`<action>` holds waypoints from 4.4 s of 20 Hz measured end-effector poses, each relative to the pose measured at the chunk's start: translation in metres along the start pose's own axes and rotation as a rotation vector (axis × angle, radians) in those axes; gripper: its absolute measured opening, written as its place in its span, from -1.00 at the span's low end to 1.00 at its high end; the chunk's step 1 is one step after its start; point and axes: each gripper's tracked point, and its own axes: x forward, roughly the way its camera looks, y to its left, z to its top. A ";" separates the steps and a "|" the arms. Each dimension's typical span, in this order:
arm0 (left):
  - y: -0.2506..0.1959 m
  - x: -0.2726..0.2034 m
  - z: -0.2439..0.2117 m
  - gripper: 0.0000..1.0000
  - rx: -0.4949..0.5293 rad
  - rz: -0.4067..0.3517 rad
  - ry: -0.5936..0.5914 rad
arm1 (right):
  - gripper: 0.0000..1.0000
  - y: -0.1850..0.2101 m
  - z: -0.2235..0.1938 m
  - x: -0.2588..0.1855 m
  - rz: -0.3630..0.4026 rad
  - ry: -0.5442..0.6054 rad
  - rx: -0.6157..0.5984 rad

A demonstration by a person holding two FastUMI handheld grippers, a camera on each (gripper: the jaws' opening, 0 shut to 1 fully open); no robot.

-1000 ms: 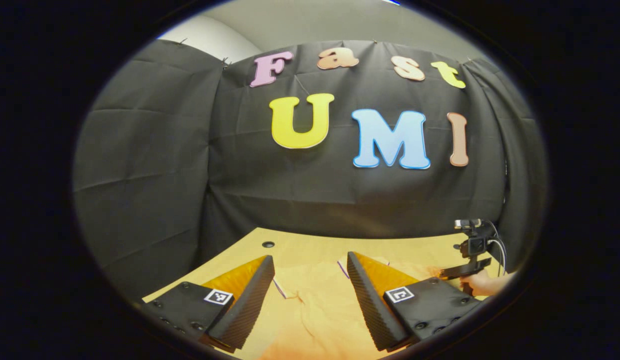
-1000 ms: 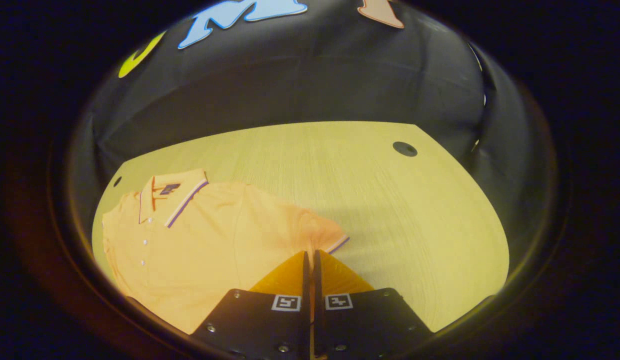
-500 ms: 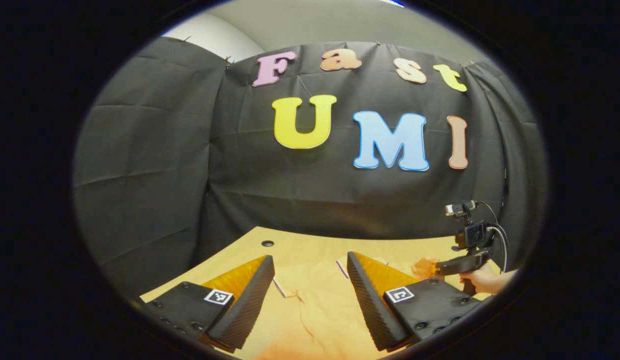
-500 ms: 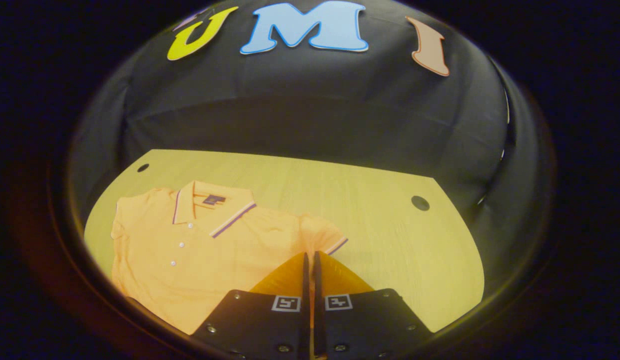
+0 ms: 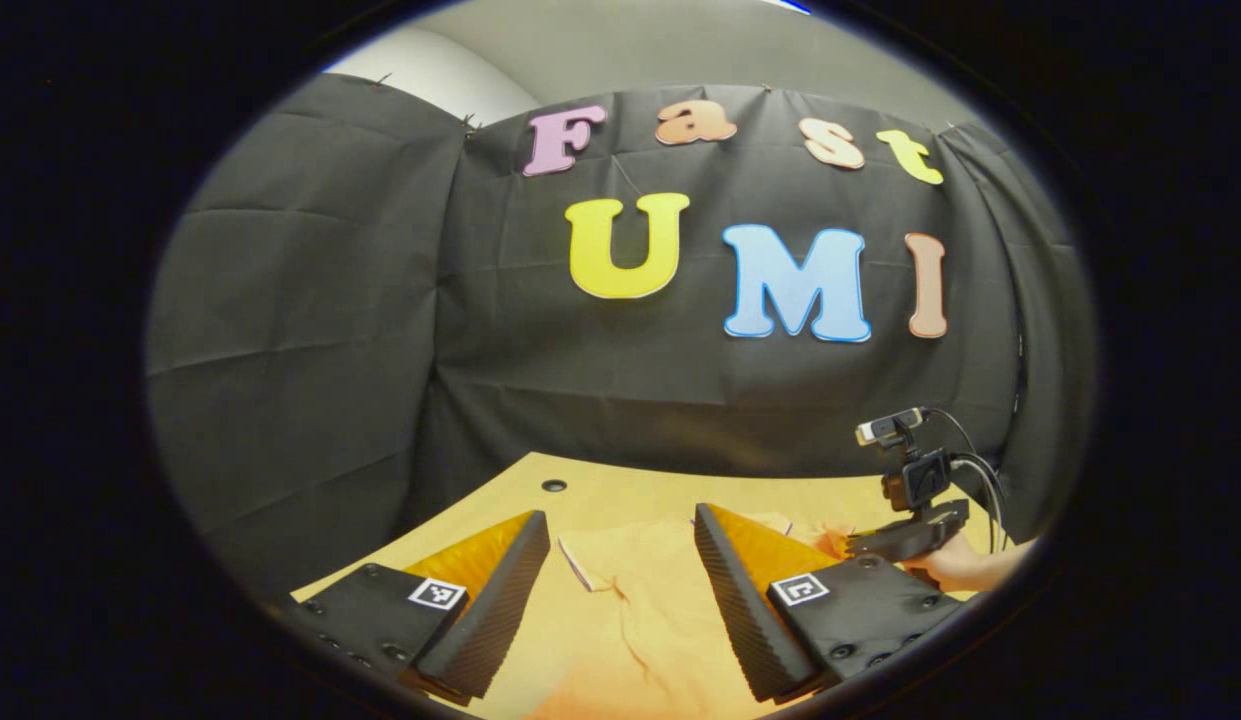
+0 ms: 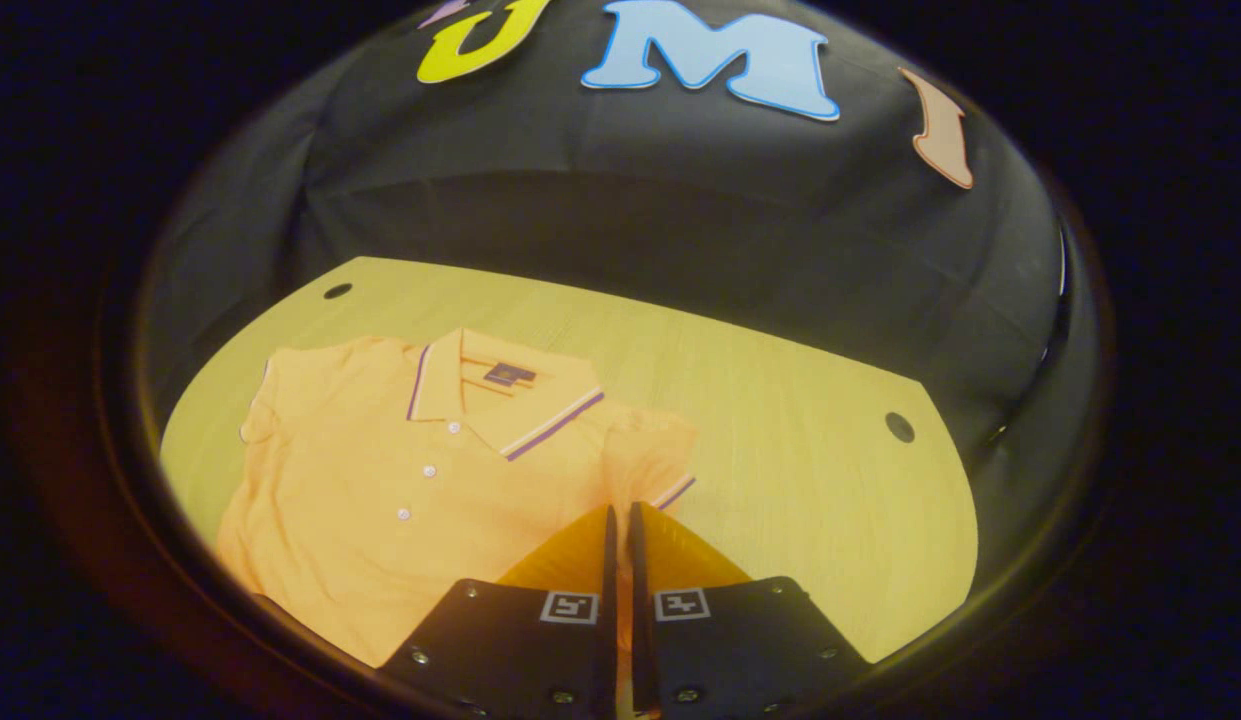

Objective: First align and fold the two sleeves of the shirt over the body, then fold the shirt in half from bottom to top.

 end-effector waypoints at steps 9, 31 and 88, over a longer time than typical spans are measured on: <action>0.014 -0.002 -0.008 0.89 -0.022 0.027 0.011 | -0.81 0.029 -0.020 0.012 0.062 0.077 -0.090; 0.014 0.124 -0.057 0.91 -0.037 -0.162 0.072 | 0.73 0.049 0.020 -0.117 0.024 -0.101 0.088; -0.003 0.324 -0.190 -0.79 0.077 -0.149 0.337 | 0.73 0.035 -0.032 -0.292 -0.174 -0.176 0.355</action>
